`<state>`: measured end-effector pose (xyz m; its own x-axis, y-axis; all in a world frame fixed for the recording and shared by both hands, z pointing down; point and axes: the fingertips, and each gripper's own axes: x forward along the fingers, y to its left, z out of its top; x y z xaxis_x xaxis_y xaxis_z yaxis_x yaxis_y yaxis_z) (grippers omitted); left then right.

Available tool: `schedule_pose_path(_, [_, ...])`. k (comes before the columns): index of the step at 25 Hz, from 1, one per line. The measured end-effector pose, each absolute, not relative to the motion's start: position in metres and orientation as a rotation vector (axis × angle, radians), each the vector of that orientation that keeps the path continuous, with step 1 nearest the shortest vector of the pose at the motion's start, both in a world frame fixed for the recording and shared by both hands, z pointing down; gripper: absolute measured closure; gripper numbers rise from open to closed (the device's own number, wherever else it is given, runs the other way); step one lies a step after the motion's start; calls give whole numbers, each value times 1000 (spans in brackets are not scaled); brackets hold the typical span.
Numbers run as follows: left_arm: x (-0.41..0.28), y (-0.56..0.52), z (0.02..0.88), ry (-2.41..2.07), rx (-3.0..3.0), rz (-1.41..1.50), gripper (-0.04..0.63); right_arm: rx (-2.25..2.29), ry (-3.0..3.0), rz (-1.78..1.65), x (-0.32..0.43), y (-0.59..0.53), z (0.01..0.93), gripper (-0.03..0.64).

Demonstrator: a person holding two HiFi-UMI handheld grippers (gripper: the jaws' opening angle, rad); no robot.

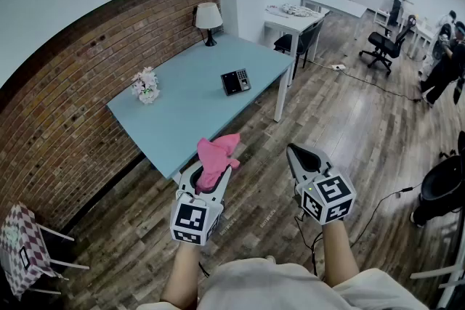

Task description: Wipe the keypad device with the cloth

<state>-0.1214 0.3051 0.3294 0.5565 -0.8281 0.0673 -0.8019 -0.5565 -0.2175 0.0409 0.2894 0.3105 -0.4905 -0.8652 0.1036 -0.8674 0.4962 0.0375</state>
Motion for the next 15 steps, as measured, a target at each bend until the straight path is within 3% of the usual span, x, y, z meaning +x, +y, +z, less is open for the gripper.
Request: schedule_pose_path(15, [-93,295,341,1437,-2616,-282,388,1487,-2657,45,69,271,319,612])
